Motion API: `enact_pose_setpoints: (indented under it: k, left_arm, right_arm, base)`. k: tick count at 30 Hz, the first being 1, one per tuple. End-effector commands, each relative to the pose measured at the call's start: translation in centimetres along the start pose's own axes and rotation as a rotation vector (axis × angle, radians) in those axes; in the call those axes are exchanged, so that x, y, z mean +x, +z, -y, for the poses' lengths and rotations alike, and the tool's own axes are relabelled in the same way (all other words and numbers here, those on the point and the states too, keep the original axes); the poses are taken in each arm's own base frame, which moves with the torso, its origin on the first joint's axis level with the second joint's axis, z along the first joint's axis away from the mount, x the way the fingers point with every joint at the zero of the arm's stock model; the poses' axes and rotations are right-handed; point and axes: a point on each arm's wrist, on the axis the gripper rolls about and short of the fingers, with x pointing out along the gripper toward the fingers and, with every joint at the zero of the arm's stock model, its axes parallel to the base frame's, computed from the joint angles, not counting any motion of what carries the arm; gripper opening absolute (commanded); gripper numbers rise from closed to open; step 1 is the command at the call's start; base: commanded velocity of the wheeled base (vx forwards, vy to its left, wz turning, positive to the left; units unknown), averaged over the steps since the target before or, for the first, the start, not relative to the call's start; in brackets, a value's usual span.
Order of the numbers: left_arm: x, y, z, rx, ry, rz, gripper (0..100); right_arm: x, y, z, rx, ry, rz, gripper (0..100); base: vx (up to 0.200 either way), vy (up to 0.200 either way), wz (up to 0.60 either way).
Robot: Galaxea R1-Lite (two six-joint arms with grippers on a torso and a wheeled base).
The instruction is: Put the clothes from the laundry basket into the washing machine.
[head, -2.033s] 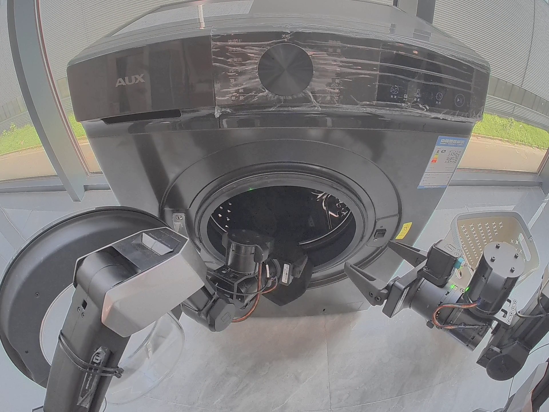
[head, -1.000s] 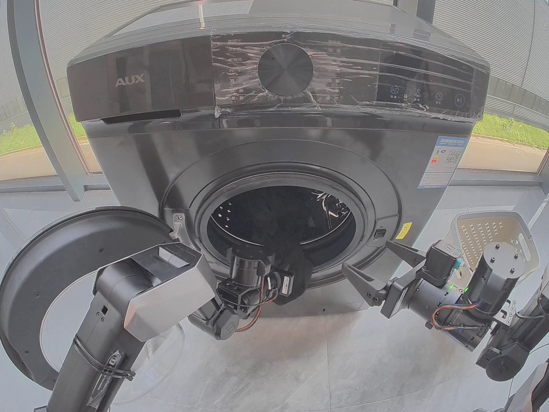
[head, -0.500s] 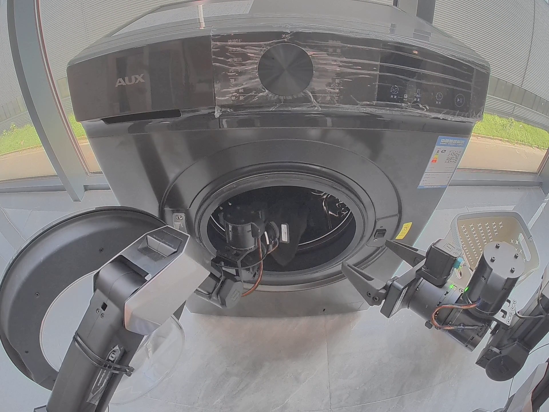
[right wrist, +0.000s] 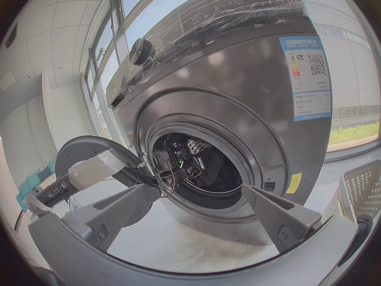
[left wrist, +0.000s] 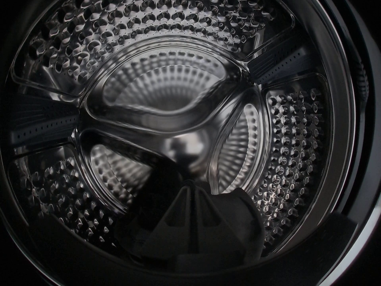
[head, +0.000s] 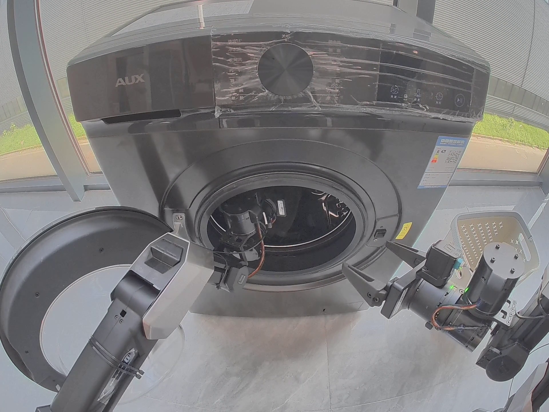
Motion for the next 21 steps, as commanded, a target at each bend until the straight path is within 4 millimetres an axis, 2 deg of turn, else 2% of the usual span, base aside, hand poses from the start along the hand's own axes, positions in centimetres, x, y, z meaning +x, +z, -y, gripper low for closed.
enact_pose_setpoints:
  k: [1, 9, 10, 14, 19, 21]
  left_arm:
    - [-0.1, -1.5, -0.1, 0.005, 0.002, -0.018, 0]
    - [-0.1, -1.5, -0.3, 0.008, 0.005, -0.021, 0]
    - [-0.1, -1.5, -0.3, 0.008, 0.005, -0.021, 100]
    - [-0.3, -1.7, 0.0, -0.003, -0.001, -0.038, 100]
    - [-2.0, -3.9, 0.1, 0.021, -0.007, -0.145, 100]
    - [-2.5, -3.8, 0.4, 0.025, -0.016, -0.164, 100]
  right_arm:
    - [0.0, 0.0, 0.0, 0.0, 0.0, 0.0, 100]
    - [0.0, 0.0, 0.0, 0.0, 0.0, -0.001, 100]
    - [0.0, 0.0, 0.0, 0.0, 0.0, -0.001, 100]
    - [0.0, 0.0, 0.0, 0.0, 0.001, 0.002, 100]
    - [-0.1, 0.0, 0.0, 0.0, 0.001, 0.002, 100]
    - [-0.1, 0.1, 0.0, 0.001, 0.001, 0.003, 100]
  base:
    - [0.0, 0.0, 0.0]
    - [0.0, 0.0, 0.0]
    - [0.0, 0.0, 0.0]
    - [0.0, 0.0, 0.0]
    - [0.0, 0.0, 0.0]
    - [0.0, 0.0, 0.0]
